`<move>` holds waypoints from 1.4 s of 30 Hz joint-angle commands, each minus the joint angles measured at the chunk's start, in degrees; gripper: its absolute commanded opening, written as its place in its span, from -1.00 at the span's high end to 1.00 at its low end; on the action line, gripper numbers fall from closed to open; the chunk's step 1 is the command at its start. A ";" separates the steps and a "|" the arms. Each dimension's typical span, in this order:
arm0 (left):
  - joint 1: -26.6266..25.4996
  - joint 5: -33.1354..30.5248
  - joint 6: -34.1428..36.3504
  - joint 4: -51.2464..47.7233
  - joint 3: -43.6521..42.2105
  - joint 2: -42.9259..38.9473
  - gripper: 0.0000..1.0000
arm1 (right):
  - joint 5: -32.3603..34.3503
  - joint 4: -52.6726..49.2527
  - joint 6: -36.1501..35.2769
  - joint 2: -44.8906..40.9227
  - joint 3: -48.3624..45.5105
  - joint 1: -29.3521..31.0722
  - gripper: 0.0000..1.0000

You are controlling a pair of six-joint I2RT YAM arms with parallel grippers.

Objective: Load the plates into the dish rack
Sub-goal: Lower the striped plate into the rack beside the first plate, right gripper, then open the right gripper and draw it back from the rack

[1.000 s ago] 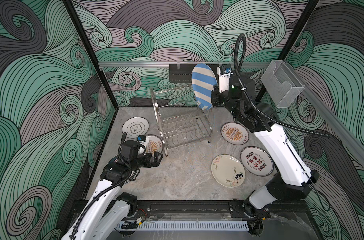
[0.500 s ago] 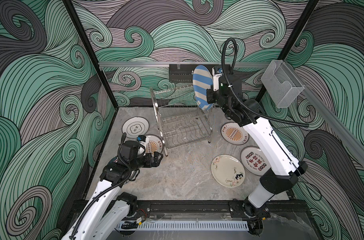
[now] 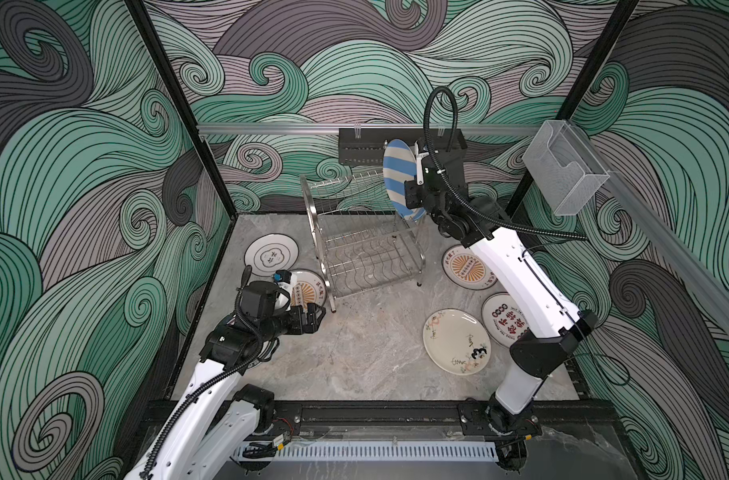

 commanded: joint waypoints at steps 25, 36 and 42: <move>1.50 1.68 0.89 -0.15 -0.03 0.54 -0.97 | -0.01 -0.06 3.76 1.45 -1.43 -0.31 0.52; 1.53 1.68 0.82 -0.11 -0.17 0.10 -0.97 | -0.38 -2.47 -0.67 1.49 1.97 0.39 0.10; 1.54 1.76 0.82 -0.04 -0.10 -0.08 -0.97 | -2.35 -5.60 -2.83 1.09 5.92 0.50 -0.16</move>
